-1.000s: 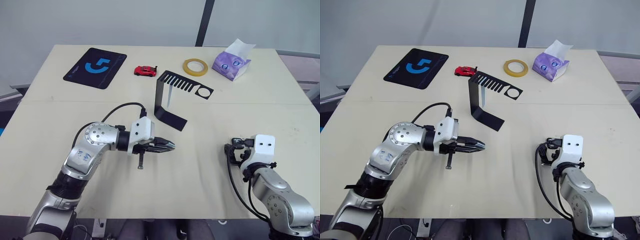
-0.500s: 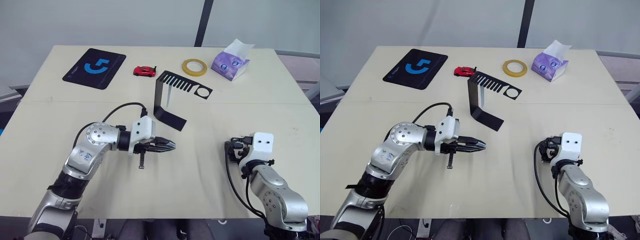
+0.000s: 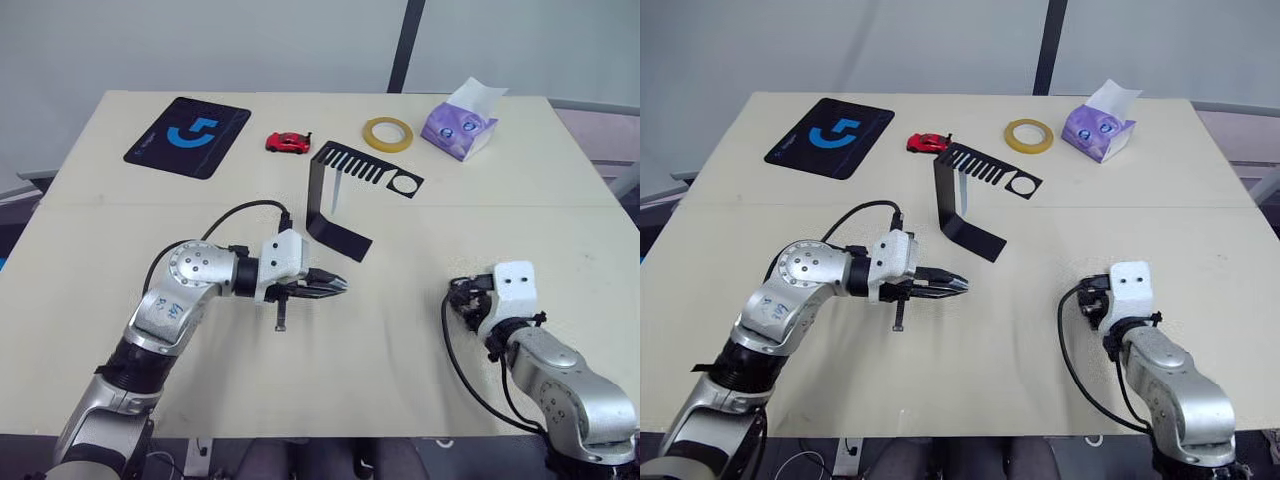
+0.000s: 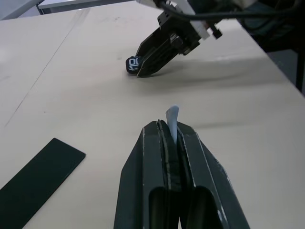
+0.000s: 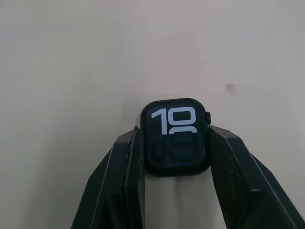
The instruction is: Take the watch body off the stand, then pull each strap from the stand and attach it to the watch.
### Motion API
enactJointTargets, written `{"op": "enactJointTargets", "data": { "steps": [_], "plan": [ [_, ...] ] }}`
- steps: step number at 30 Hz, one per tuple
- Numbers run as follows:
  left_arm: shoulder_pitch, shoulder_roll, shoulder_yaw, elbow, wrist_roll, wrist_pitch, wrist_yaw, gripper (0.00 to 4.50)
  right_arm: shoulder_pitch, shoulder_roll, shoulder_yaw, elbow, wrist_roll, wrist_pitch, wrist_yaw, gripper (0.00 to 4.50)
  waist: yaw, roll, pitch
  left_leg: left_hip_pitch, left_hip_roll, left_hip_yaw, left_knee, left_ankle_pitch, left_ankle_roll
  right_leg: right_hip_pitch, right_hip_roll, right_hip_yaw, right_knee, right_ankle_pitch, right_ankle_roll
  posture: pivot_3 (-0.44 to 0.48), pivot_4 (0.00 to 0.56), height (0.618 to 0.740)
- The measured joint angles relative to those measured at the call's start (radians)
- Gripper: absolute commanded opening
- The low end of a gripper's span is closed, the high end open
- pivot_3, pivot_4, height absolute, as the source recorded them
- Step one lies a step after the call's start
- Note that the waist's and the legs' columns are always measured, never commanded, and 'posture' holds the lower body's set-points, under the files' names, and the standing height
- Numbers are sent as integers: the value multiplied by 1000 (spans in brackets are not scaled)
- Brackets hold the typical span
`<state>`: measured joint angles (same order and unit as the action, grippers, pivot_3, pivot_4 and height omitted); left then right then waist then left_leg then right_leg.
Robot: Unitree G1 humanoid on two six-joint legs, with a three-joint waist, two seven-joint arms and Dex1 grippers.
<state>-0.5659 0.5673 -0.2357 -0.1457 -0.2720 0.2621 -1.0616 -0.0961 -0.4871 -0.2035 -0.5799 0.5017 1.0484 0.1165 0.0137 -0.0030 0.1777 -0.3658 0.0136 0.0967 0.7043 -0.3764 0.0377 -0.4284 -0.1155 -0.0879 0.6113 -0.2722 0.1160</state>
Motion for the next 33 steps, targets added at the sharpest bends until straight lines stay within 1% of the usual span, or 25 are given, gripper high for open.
{"op": "enactJointTargets", "data": {
  "steps": [1, 3, 5, 8, 12, 15, 24, 30, 33],
  "plan": [
    [-1, 0, 0, 10, 11, -21, -2, 0, -21, -12, -2, -14, 31, 24, 26, 1532, -1, 0, 0, 0, 0, -1, 0, 0, 0, 0, 0, -1, 0, 0, 0, 0, 150, 738],
    [-21, -1, -4, 69, 60, -134, -11, 0, -148, -48, -10, -33, 219, 187, 143, 1532, -3, 0, 0, -1, 1, -2, 0, 0, 0, 0, 0, -2, 0, 0, 0, 0, 150, 738],
    [-35, -2, -5, 103, 84, -193, -15, 0, -208, -27, -25, -32, 320, 271, 177, 1532, -2, 0, 0, -1, 1, -2, 0, 0, 0, 0, 0, -3, 0, 0, 0, 0, 150, 738],
    [-58, -4, -8, 178, 120, -299, -26, 0, -309, 20, -50, 22, 448, 413, 193, 1532, 0, 0, 0, -2, 0, -3, 1, 0, 0, 0, -1, -3, 0, 0, 0, 0, 150, 738],
    [-63, -5, -8, 242, 134, -395, -49, 0, -392, 89, -89, 110, 524, 531, 174, 1532, 5, 0, 0, -4, 0, -3, 2, 0, 1, -1, -1, -4, 1, 0, 0, 0, 150, 738],
    [-75, -5, -7, 261, 136, -440, -58, 0, -417, 102, -90, 163, 563, 558, 154, 1532, 7, 0, 0, -4, 0, -3, 3, 0, 1, -1, -1, -5, 1, 0, 0, 0, 150, 738],
    [-91, -5, -1, 290, 160, -559, -77, 0, -481, 117, -75, 310, 665, 561, 91, 1532, -6, 0, 0, -4, 0, -3, 4, 0, 1, -1, -1, -5, 2, 0, 0, 0, 150, 738],
    [-92, -5, -1, 312, 166, -598, -77, 0, -495, 121, -76, 358, 721, 561, 50, 1532, -15, 0, 0, -5, 0, -4, 4, 0, 1, -1, -1, -5, 2, 0, 0, 0, 150, 738],
    [-92, -6, -1, 312, 169, -617, -75, 0, -511, 124, -78, 389, 771, 561, 7, 1532, -17, 0, 0, -4, 0, -4, 4, 0, 1, -1, -1, -5, 2, 0, 0, 0, 150, 738]
  ]
}}
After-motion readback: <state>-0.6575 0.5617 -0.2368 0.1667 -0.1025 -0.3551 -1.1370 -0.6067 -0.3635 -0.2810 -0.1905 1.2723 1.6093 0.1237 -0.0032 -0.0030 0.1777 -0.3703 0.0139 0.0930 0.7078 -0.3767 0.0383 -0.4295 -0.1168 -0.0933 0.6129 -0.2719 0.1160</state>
